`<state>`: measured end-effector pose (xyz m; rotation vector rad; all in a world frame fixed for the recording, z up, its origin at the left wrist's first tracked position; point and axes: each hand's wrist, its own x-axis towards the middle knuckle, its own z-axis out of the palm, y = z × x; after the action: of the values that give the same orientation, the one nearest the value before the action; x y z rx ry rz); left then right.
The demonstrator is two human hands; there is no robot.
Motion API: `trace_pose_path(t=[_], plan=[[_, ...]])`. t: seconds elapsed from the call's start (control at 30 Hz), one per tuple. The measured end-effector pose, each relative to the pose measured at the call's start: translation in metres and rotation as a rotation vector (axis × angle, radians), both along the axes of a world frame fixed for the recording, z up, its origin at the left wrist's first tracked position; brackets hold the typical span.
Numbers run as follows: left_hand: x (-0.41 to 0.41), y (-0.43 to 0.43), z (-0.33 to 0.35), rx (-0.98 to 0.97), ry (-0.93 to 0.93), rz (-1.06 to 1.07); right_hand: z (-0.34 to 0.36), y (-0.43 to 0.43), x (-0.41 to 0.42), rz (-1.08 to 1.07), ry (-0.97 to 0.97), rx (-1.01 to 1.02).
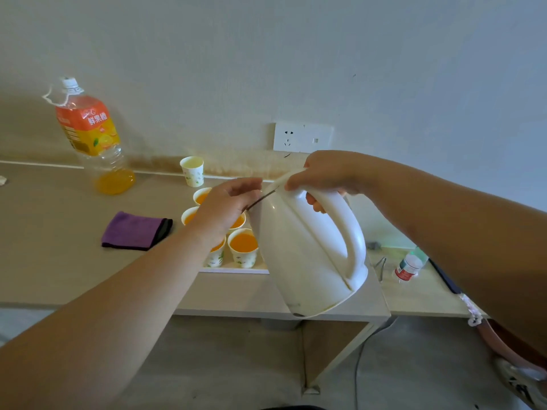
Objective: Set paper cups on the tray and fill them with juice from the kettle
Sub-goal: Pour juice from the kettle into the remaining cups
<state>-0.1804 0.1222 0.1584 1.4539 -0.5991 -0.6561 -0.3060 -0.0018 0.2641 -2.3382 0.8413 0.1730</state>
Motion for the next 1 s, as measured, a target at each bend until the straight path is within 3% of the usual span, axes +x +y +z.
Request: trace_pose_path(t=[0.17, 0.4, 0.5, 0.67, 1.0], plan=[[0.011, 0.024, 0.032, -0.022, -0.084, 0.083, 0.014, 0.017, 0.008, -0.048, -0.156, 0.135], [-0.001, 0.068, 0.072, 0.133, -0.547, 0.362, 0.018, 0.056, 0.025, -0.088, -0.376, 0.439], [-0.009, 0.084, 0.082, 0.204, -0.326, 0.221, 0.011, 0.082, 0.045, -0.081, -0.479, 0.622], [-0.001, 0.108, 0.077, 0.166, -0.038, 0.099, -0.007, 0.121, 0.074, -0.039, -0.544, 0.702], [0.024, 0.176, 0.057, 0.217, -0.125, 0.142, -0.046, 0.185, 0.094, 0.127, -0.470, 0.857]])
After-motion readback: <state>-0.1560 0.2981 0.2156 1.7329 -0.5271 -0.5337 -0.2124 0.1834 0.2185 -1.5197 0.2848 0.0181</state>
